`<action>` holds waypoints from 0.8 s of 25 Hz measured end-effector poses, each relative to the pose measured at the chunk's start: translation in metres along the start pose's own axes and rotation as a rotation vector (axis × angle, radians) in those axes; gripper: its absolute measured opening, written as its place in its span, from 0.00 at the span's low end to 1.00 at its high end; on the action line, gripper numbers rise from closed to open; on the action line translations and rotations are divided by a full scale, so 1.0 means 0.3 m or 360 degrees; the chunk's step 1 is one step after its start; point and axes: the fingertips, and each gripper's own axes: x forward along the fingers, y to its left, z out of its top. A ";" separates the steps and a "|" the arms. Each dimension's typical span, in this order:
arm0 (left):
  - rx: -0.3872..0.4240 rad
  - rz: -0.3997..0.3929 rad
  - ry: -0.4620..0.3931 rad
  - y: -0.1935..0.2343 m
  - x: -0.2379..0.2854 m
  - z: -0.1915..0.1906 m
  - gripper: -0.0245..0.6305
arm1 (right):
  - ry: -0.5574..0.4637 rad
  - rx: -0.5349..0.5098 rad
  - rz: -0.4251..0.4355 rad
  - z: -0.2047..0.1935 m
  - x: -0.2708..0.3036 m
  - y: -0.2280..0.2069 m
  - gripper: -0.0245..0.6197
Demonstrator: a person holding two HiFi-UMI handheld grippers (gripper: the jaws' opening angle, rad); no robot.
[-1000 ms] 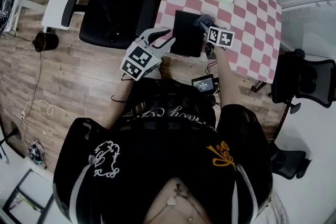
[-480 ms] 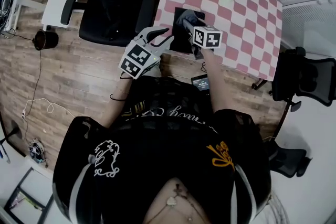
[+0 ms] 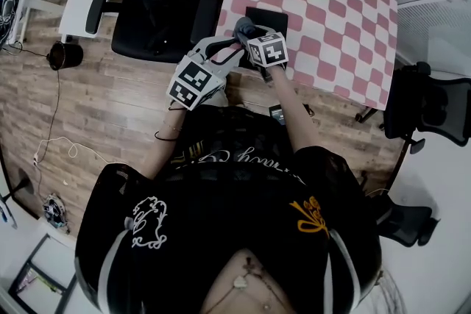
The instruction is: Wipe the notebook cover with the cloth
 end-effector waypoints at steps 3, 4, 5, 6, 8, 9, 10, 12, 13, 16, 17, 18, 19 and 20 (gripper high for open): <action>-0.0004 0.0007 -0.0001 0.008 -0.007 -0.004 0.19 | -0.0019 0.0057 -0.0012 -0.010 -0.014 -0.029 0.30; -0.0005 0.0009 0.0001 0.010 -0.008 -0.005 0.19 | -0.0018 0.0067 -0.0022 -0.014 -0.022 -0.042 0.30; -0.0006 0.0009 0.0001 0.010 -0.009 -0.005 0.19 | -0.0016 0.0074 -0.0034 -0.020 -0.032 -0.056 0.30; -0.0007 0.0008 0.0000 0.010 -0.009 -0.004 0.19 | -0.0016 0.0082 -0.0048 -0.027 -0.043 -0.072 0.30; -0.0007 0.0004 -0.0006 0.008 -0.009 0.000 0.19 | -0.0022 0.0106 -0.0076 -0.043 -0.067 -0.107 0.30; -0.0006 0.0002 -0.0009 0.007 -0.009 0.001 0.19 | -0.0024 0.0120 -0.0091 -0.052 -0.081 -0.126 0.30; -0.0004 0.0000 -0.0011 0.006 -0.009 0.002 0.19 | -0.0026 0.0132 -0.0106 -0.062 -0.095 -0.146 0.30; 0.0001 -0.0007 -0.0013 0.001 -0.009 0.003 0.19 | -0.0034 0.0154 -0.0139 -0.080 -0.128 -0.187 0.30; 0.0000 -0.0011 -0.0012 -0.002 -0.009 0.003 0.19 | -0.0038 0.0166 -0.0158 -0.087 -0.146 -0.207 0.30; 0.0003 -0.0025 -0.0010 -0.009 -0.008 0.003 0.19 | -0.0035 0.0209 -0.0222 -0.119 -0.199 -0.266 0.30; 0.0007 -0.0030 -0.0010 -0.012 -0.007 0.003 0.19 | -0.0035 0.0220 -0.0239 -0.130 -0.213 -0.282 0.30; 0.0010 -0.0035 -0.0010 -0.014 -0.006 0.003 0.19 | -0.0037 0.0229 -0.0254 -0.140 -0.226 -0.296 0.30; 0.0011 -0.0039 -0.0011 -0.017 -0.006 0.003 0.19 | -0.0040 0.0242 -0.0265 -0.148 -0.238 -0.307 0.30; 0.0013 -0.0043 -0.0010 -0.019 -0.005 0.002 0.19 | -0.0043 0.0260 -0.0275 -0.155 -0.249 -0.316 0.30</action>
